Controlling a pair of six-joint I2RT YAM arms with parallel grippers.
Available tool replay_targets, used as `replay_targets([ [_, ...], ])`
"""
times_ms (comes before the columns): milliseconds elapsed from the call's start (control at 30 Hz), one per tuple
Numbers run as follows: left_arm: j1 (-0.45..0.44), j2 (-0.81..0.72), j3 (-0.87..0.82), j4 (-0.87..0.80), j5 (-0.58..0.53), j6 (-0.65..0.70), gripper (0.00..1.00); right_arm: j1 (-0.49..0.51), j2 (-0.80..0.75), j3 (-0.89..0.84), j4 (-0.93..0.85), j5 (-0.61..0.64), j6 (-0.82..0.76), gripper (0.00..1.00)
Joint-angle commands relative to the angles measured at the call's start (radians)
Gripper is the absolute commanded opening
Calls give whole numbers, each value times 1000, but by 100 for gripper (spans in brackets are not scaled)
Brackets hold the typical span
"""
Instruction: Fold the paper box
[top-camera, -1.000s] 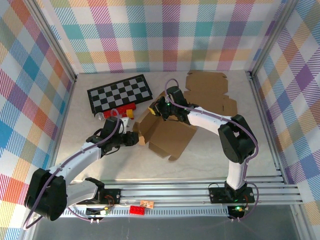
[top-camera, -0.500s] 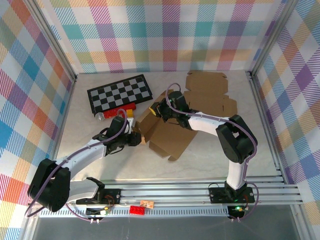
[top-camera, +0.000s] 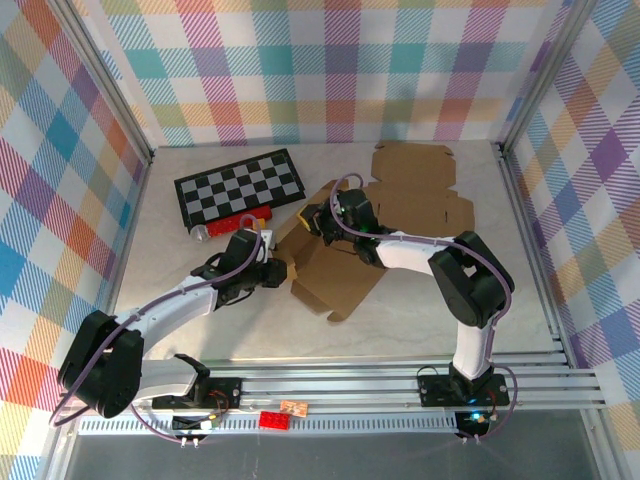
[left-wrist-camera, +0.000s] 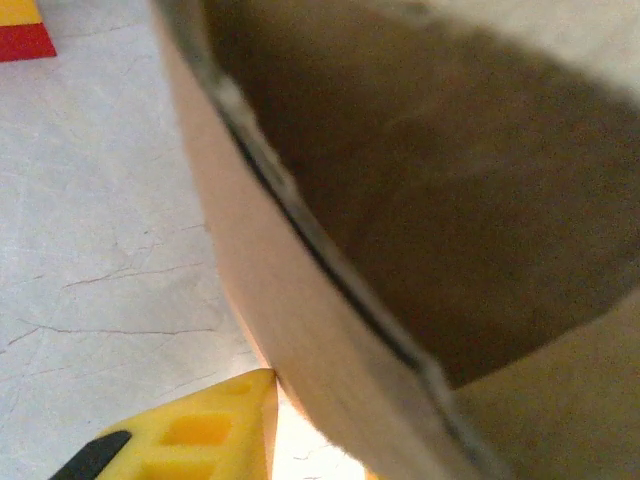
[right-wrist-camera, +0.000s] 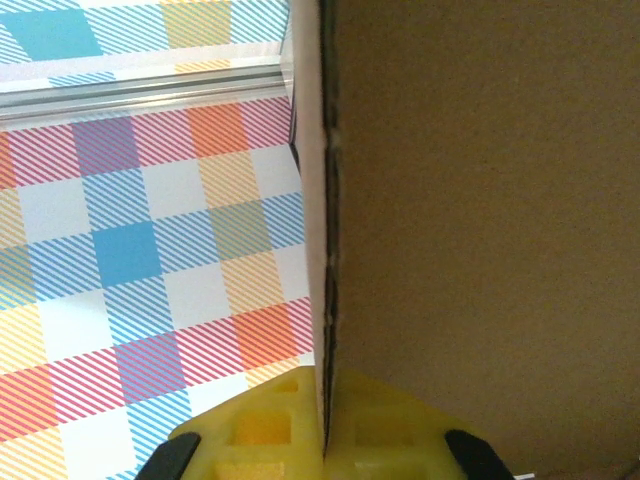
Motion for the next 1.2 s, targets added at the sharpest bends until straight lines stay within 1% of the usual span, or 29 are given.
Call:
replay_targets([
  [0,-10,5,29,55,-17,17,24,11,-17,-10,35,-24,20,0],
  [100,-11,23,34,68,-14,29,24,11,-12,-22,43,-24,30,0],
  [300,-11,50,32,93,-55,10,26,11,-9,-44,78,-13,35,0],
  [500,-11,73,28,119,-78,-24,28,15,21,-84,245,8,-1,0],
  [733,-12,81,33,120,-107,-36,31,35,82,-117,383,31,-13,0],
  [1167,-12,112,58,110,-173,-83,31,56,114,-154,420,79,-33,0],
])
